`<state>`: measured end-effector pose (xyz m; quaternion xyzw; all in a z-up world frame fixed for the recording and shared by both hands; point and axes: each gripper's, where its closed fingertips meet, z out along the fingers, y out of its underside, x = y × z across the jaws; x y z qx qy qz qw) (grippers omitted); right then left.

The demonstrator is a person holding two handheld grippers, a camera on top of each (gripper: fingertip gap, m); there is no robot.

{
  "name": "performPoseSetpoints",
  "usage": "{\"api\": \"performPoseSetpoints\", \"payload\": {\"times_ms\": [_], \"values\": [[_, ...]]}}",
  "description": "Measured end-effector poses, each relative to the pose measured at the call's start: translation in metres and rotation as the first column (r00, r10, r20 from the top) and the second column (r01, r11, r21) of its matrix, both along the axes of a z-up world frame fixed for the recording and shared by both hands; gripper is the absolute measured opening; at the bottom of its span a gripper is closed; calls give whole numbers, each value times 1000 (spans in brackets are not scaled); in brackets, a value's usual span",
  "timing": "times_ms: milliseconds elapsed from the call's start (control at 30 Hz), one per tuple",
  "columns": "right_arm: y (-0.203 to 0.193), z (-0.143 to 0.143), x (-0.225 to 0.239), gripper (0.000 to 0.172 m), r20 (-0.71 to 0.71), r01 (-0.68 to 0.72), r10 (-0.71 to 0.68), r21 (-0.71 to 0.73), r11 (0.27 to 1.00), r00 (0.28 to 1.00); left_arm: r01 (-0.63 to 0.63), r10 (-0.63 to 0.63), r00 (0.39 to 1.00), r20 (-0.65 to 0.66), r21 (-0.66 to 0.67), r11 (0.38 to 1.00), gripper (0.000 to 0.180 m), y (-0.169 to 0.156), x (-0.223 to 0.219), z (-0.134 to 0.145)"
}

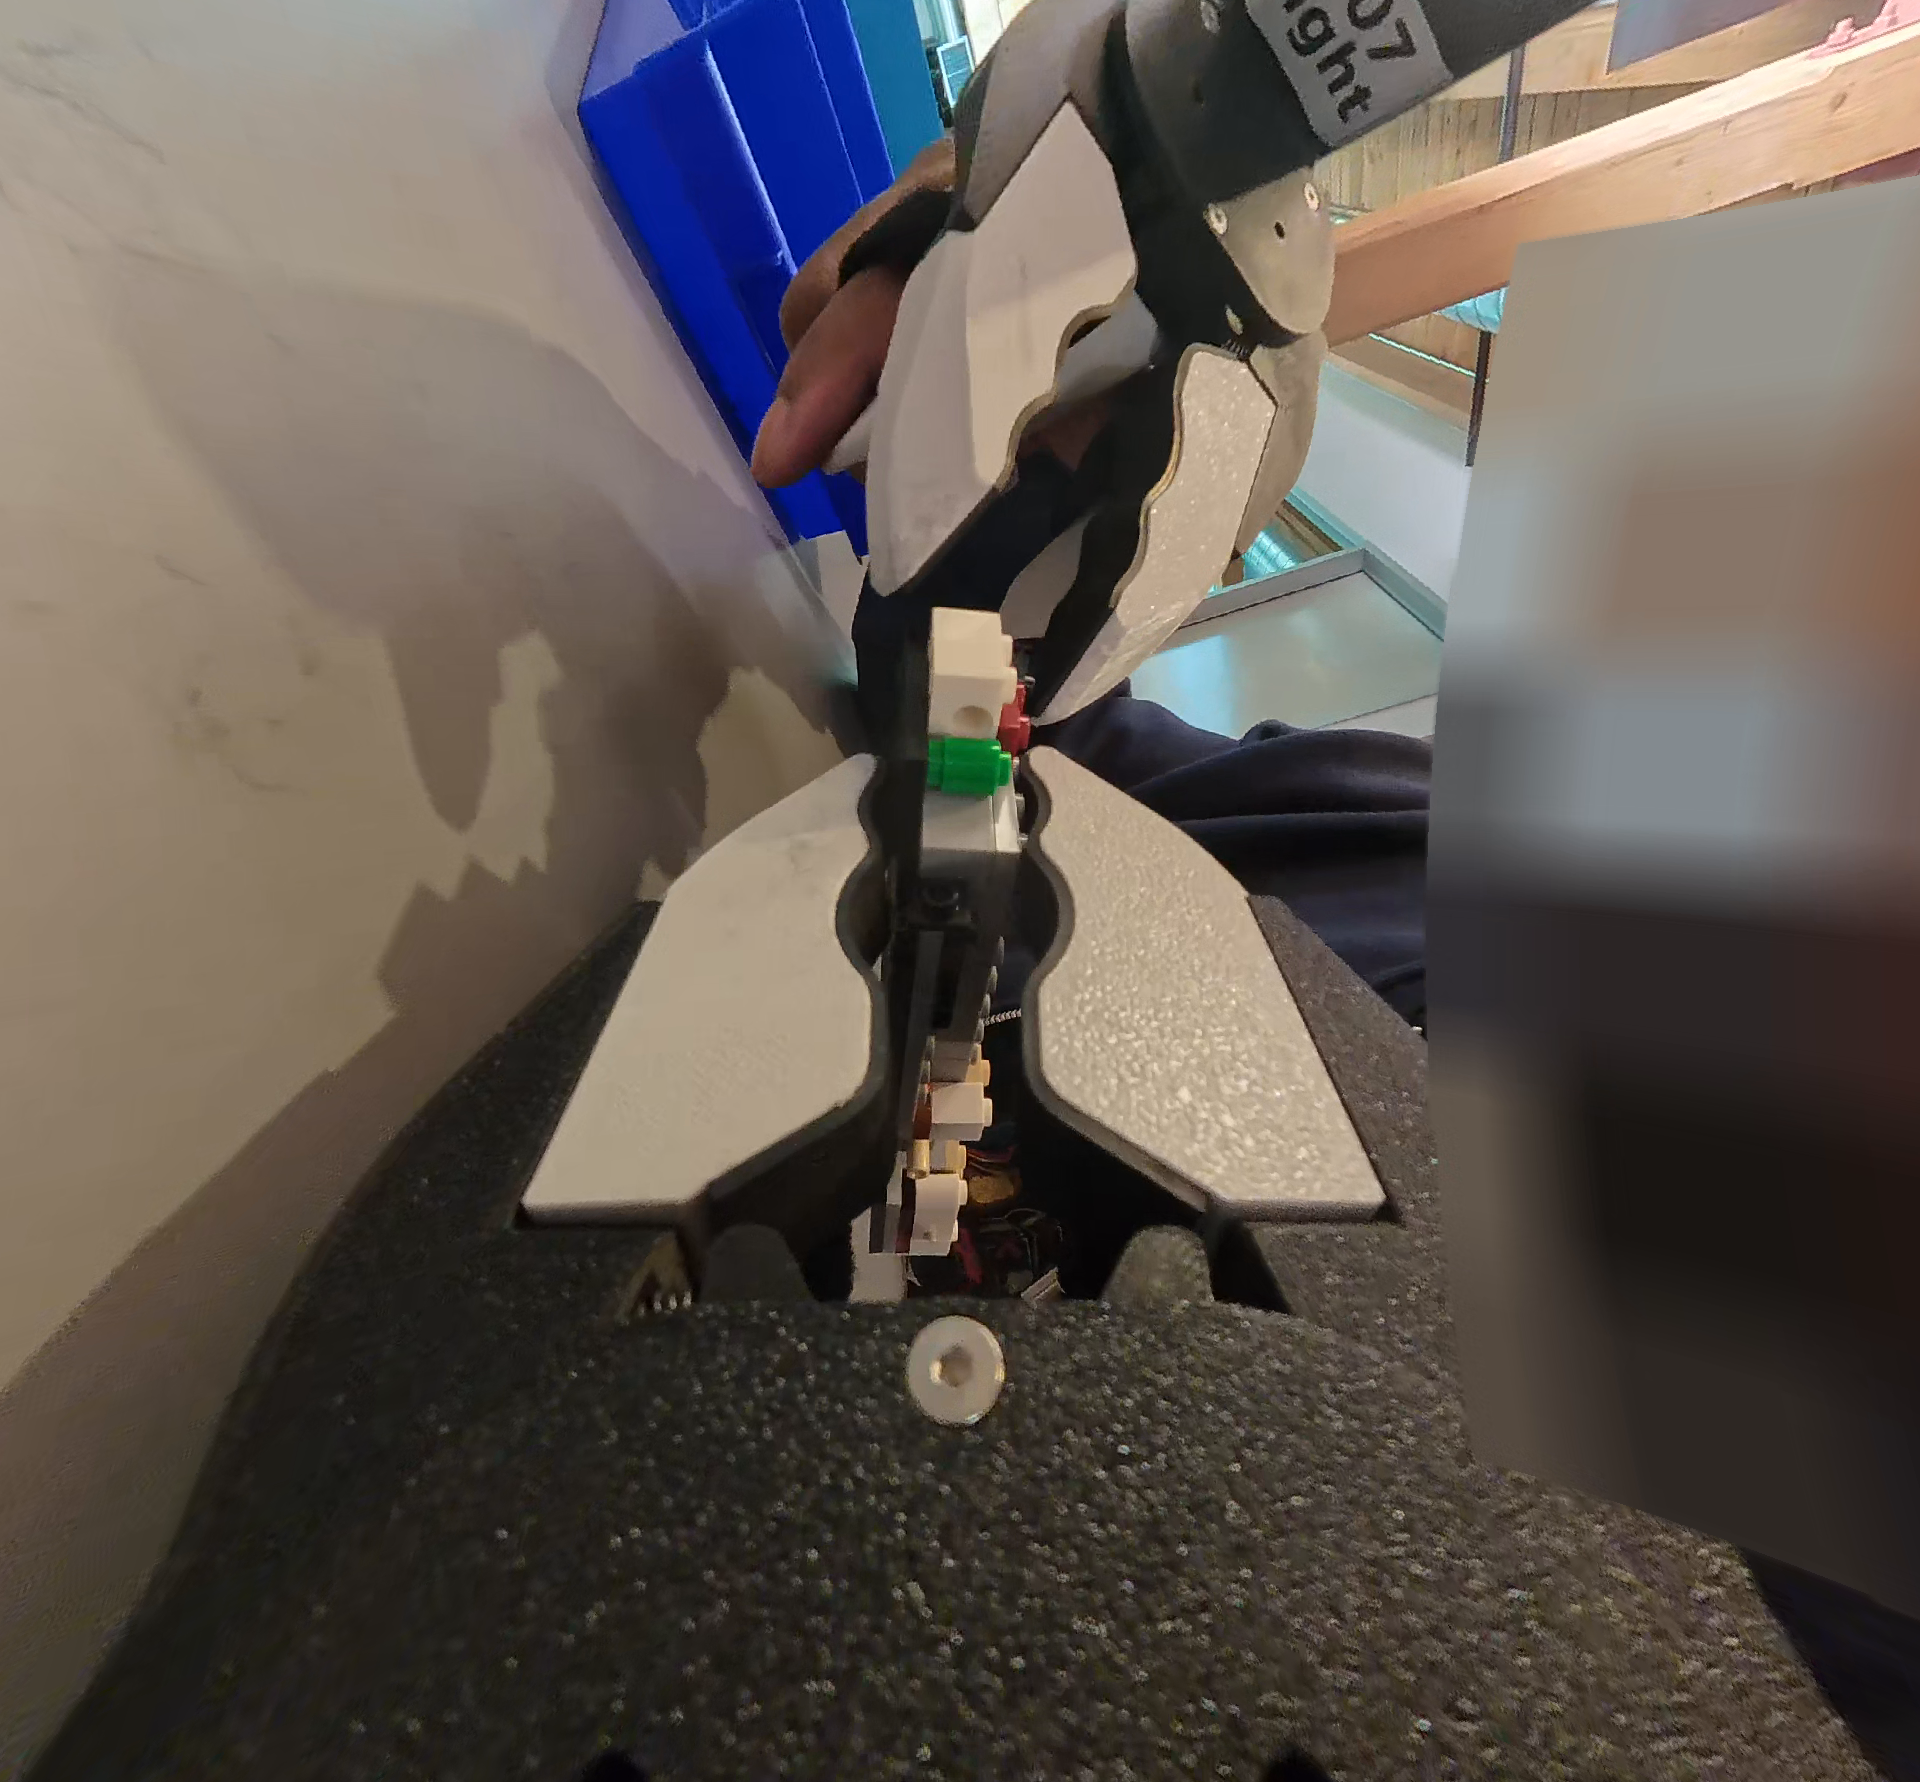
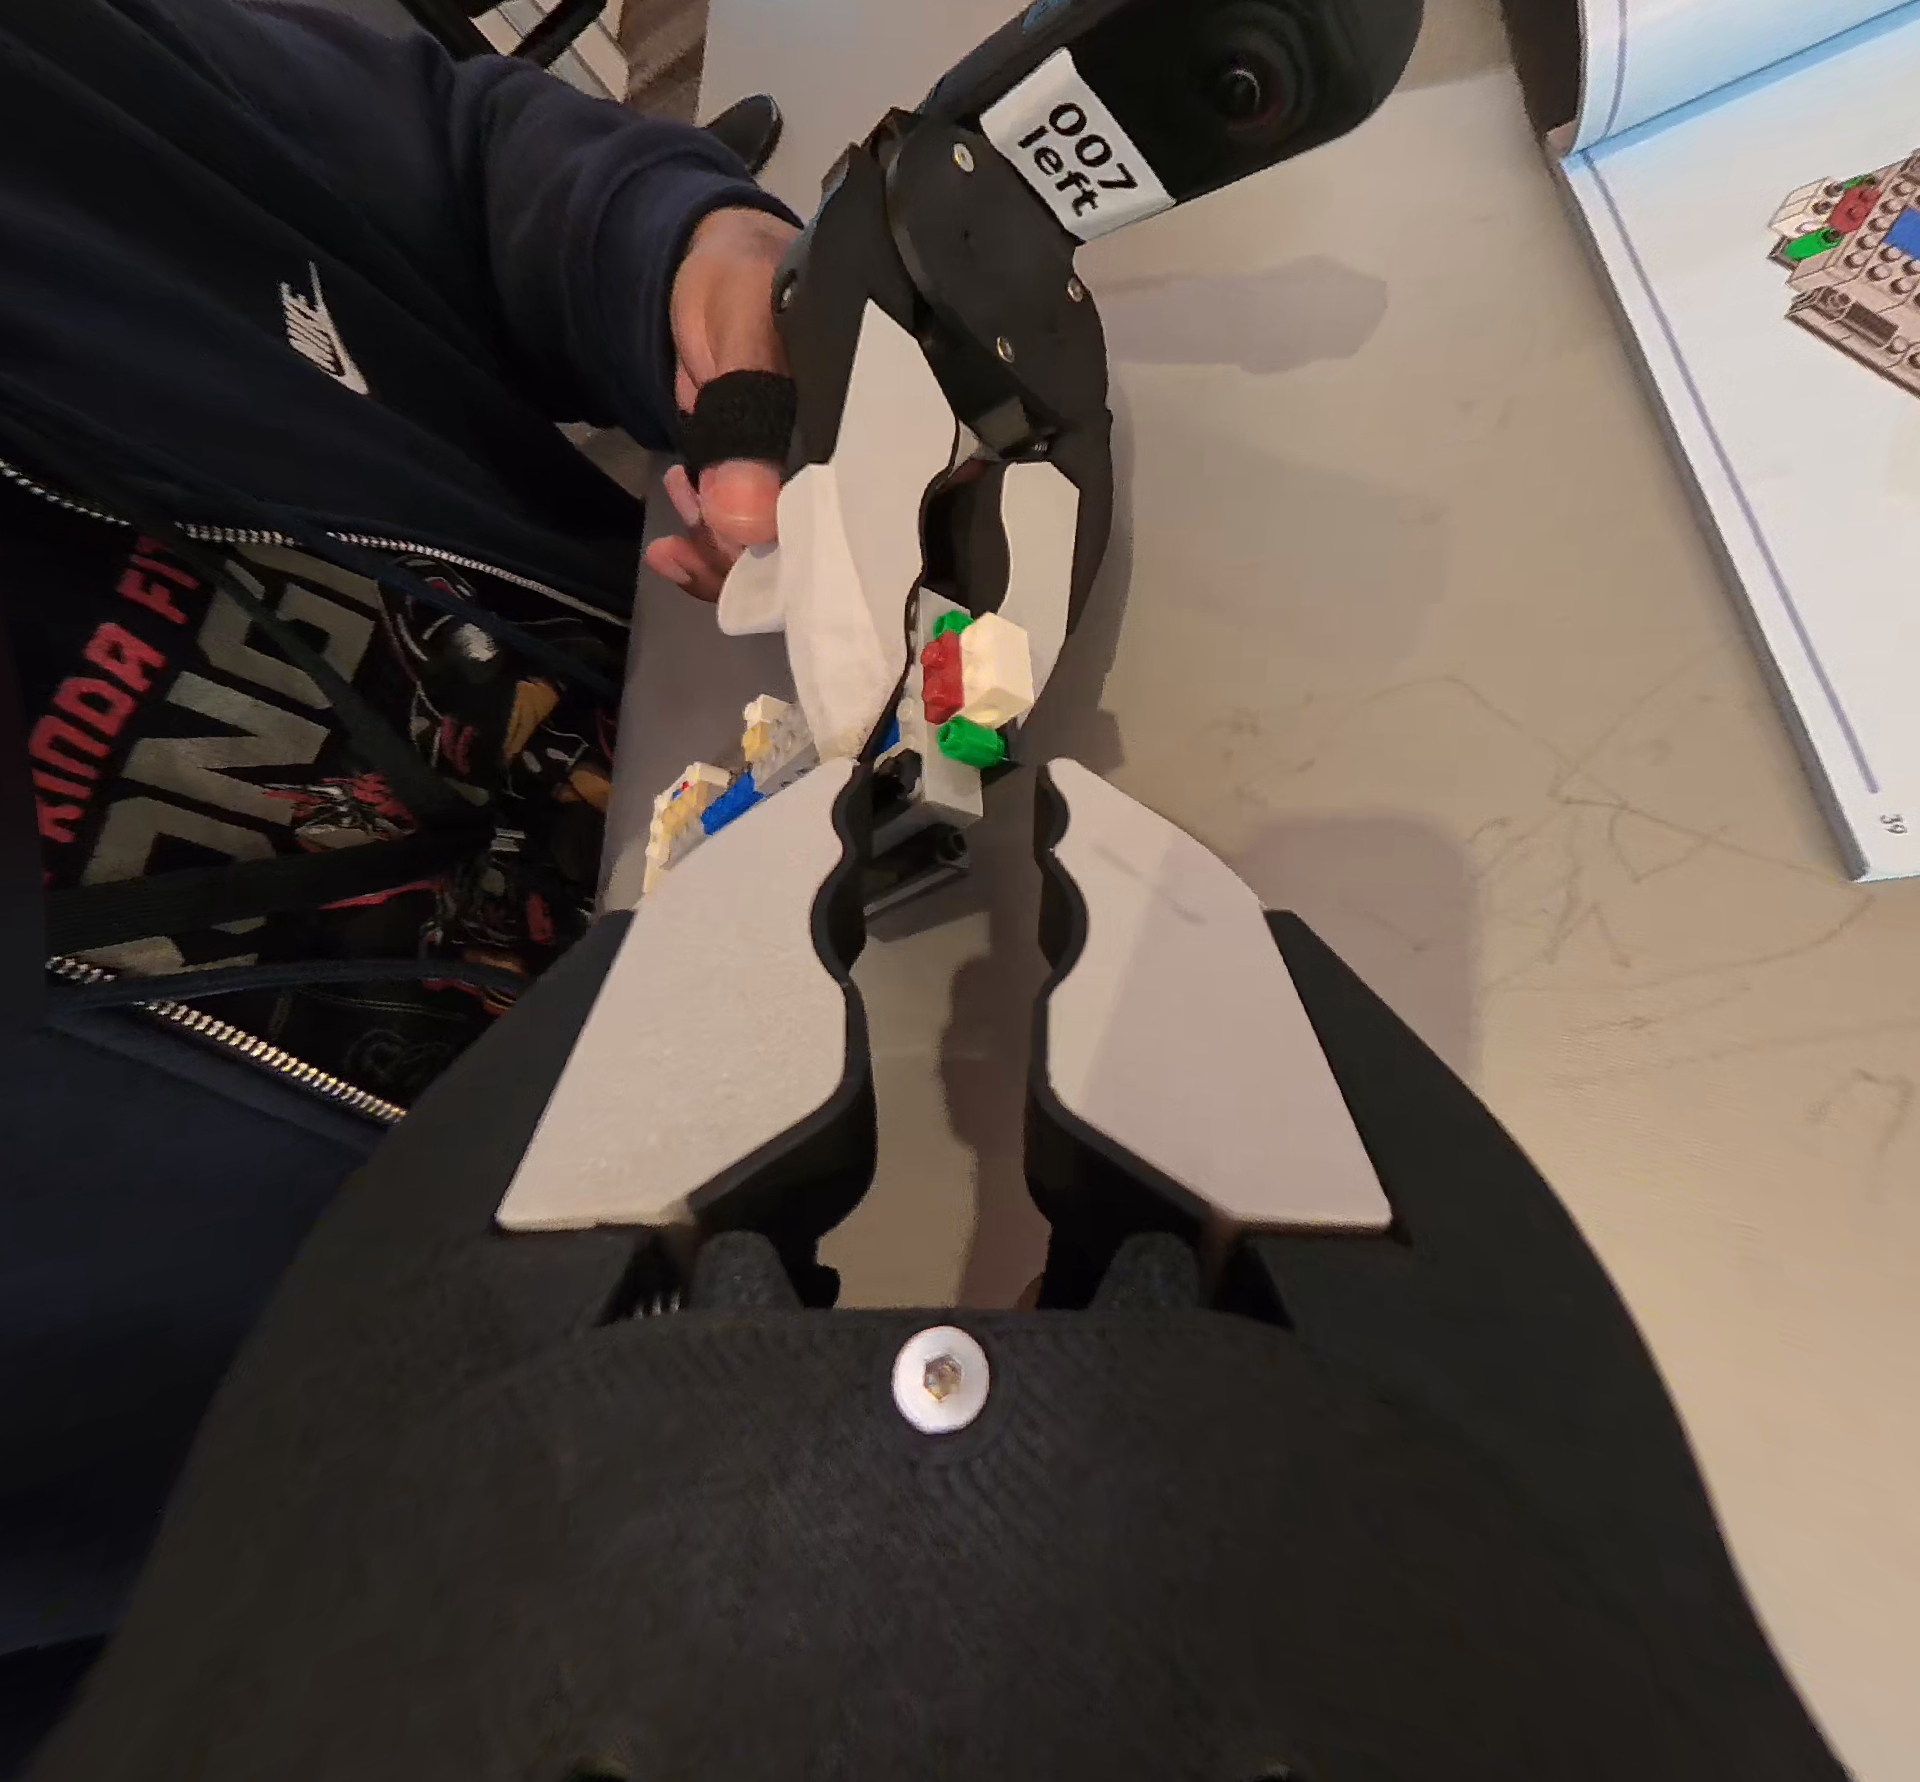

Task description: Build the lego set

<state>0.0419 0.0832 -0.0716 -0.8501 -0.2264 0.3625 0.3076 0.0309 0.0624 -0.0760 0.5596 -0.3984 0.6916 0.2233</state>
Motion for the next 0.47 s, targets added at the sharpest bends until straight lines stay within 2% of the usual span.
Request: {"api": "performPoseSetpoints", "payload": {"times_ms": [467], "values": [[-10,7,-8,28,-115,-71,67,-36,997,991,23,-27,997,66,60,998,21,-8,-4,7]]}}
